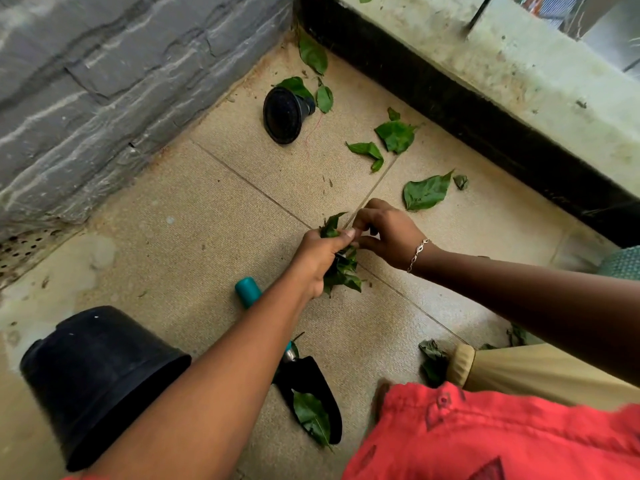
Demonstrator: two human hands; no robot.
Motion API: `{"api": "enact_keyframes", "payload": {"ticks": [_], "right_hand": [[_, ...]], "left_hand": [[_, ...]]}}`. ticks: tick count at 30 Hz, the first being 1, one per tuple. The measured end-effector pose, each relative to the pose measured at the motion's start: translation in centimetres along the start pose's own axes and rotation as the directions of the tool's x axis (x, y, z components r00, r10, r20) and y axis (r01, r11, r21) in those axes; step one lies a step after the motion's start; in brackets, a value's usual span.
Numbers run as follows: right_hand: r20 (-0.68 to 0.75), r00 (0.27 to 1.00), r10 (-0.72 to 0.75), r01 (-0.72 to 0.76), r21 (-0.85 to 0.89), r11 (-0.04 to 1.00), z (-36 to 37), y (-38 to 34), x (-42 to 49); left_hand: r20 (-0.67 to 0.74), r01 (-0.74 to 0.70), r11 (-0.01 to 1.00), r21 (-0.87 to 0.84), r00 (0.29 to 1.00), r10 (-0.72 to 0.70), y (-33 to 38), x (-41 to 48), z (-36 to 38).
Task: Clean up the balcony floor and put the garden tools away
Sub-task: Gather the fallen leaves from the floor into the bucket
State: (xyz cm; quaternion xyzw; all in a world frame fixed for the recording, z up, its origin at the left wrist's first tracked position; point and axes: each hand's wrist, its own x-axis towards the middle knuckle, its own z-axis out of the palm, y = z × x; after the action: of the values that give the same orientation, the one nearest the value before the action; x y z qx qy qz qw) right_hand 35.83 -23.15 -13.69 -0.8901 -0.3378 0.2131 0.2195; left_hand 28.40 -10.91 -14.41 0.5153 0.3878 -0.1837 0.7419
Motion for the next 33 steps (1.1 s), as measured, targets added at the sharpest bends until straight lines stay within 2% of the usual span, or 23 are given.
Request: {"api": "enact_keyframes", "payload": {"ticks": [4, 6, 8, 9, 10, 12, 14, 17, 19, 20, 22, 24, 26, 27, 28, 29, 31, 33], "right_hand": [[0.001, 0.999, 0.051, -0.051, 0.146, 0.988, -1.8, 1.1, 0.1], [-0.147, 0.971, 0.189, -0.174, 0.107, 0.979, -3.3, 2.9, 0.0], [-0.328, 0.874, 0.358, -0.388, -0.030, 0.921, -5.0, 5.1, 0.0], [-0.334, 0.826, 0.454, -0.498, -0.055, 0.865, -5.6, 6.1, 0.0], [-0.277, 0.789, 0.548, -0.582, -0.054, 0.811, -6.1, 6.7, 0.1], [-0.107, 0.764, 0.637, -0.645, -0.076, 0.761, -6.1, 7.5, 0.4], [-0.021, 0.825, 0.565, -0.558, -0.199, 0.806, -4.8, 7.7, 0.4], [-0.122, 0.946, 0.300, -0.323, -0.269, 0.907, -3.3, 7.0, 0.0], [-0.159, 0.973, 0.169, -0.211, -0.302, 0.930, -3.4, 6.8, 0.2], [-0.173, 0.970, 0.168, -0.213, -0.288, 0.934, -3.7, 6.7, 0.5], [-0.258, 0.934, 0.249, -0.294, -0.154, 0.943, -4.3, 5.7, 1.3], [-0.324, 0.894, 0.310, -0.307, 0.061, 0.950, -4.2, 3.1, 2.1], [-0.261, 0.904, 0.338, -0.239, 0.346, 0.907, -3.5, -0.5, 2.7], [-0.230, 0.921, 0.313, -0.199, 0.414, 0.888, -3.0, -1.9, 2.9], [-0.231, 0.936, 0.265, -0.157, 0.398, 0.904, -2.6, -3.0, 3.1], [-0.251, 0.946, 0.205, -0.122, 0.310, 0.943, -2.3, -3.5, 3.5], [-0.273, 0.955, 0.116, -0.087, 0.116, 0.989, -1.8, -3.6, 4.3], [-0.282, 0.959, 0.025, -0.021, 0.017, 1.000, -1.5, -3.6, 4.5]], "left_hand": [[0.003, -0.039, 0.998, 0.051, 0.999, 0.039, 1.1, 0.6, 0.7], [-0.016, -0.031, 0.999, 0.015, 0.999, 0.031, 2.0, 1.0, 0.7], [-0.030, -0.019, 0.997, -0.074, 0.999, 0.017, 2.7, 1.5, 0.7], [-0.032, -0.016, 0.995, -0.102, 0.999, 0.013, 3.0, 1.6, 0.7], [-0.033, -0.011, 0.993, -0.120, 0.999, 0.007, 3.2, 1.7, 0.7], [-0.032, -0.001, 0.989, -0.145, 0.999, -0.003, 3.3, 2.0, 0.8], [-0.034, 0.019, 0.987, -0.158, 0.999, -0.025, 3.2, 2.1, 0.9], [-0.046, 0.040, 0.981, -0.190, 0.998, -0.050, 3.0, 2.2, 0.8], [-0.054, 0.044, 0.975, -0.217, 0.997, -0.057, 2.8, 2.4, 0.7], [-0.051, 0.041, 0.972, -0.231, 0.997, -0.054, 2.7, 2.4, 0.6], [-0.043, 0.028, 0.963, -0.267, 0.998, -0.041, 2.7, 2.3, 0.6], [-0.060, 0.010, 0.957, -0.292, 0.998, -0.029, 2.9, 2.5, 0.7], [-0.088, -0.011, 0.957, -0.291, 0.996, -0.015, 3.3, 2.3, 0.9], [-0.107, -0.026, 0.957, -0.288, 0.994, -0.005, 3.5, 2.3, 1.1], [-0.123, -0.041, 0.952, -0.302, 0.992, 0.003, 3.7, 2.3, 1.2], [-0.129, -0.044, 0.943, -0.330, 0.992, 0.001, 4.0, 2.2, 1.2], [-0.081, -0.024, 0.919, -0.394, 0.997, -0.009, 4.5, 1.8, 1.2], [-0.022, -0.030, 0.922, -0.385, 1.000, 0.023, 4.6, 1.9, 1.0]]}}
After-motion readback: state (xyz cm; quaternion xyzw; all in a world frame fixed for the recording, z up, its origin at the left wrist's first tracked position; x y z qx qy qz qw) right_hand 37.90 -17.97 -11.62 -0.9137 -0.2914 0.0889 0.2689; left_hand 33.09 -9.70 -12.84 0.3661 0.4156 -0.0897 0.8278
